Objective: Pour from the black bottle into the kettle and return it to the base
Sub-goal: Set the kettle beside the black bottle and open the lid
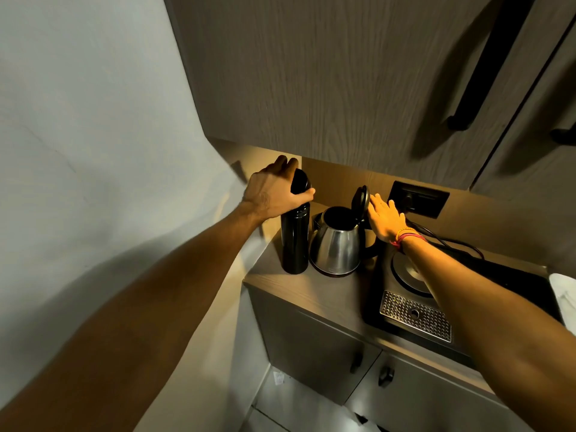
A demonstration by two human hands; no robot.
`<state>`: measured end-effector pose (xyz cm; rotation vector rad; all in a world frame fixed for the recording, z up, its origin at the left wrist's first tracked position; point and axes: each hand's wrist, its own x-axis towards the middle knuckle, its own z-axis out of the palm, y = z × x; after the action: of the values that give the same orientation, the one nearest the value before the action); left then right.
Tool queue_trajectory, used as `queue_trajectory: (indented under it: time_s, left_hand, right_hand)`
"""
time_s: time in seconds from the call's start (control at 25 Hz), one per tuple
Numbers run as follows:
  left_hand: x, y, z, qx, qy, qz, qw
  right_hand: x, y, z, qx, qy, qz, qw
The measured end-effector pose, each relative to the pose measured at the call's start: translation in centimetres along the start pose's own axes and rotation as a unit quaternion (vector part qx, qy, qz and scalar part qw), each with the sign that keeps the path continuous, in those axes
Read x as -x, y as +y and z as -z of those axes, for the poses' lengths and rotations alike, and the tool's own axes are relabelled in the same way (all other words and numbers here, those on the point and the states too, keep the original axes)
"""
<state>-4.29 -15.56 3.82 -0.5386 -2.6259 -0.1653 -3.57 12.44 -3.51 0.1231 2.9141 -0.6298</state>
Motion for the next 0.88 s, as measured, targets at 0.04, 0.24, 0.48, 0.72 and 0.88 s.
queue_trajectory:
  time_s: [0.04,0.24,0.48,0.72,0.88]
  left_hand:
    - [0.9,-0.6,-0.2,-0.003,0.014,0.015,1.0]
    - [6.5,-3.8,-3.8,-0.001,0.014,0.13,0.991]
    - [11.3,-3.6,-10.3,0.008,-0.231,0.135,0.964]
    - [13.9,-1.7,-14.6,0.078,-0.294,0.188,0.934]
    - [12.7,-2.0,-14.4,0.056,-0.143,0.161,0.975]
  right_hand:
    - [-0.2,0.0,-0.1,-0.004,0.005,-0.001,1.0]
    - [-1.0,0.6,-0.4,0.007,0.009,0.003,1.0]
    - [-1.8,1.3,-1.2,-0.032,0.03,0.017,0.999]
    - [-2.4,2.8,-2.2,-0.127,0.018,0.029,0.991]
    - [-2.1,3.6,-2.5,-0.175,-0.004,-0.022,0.984]
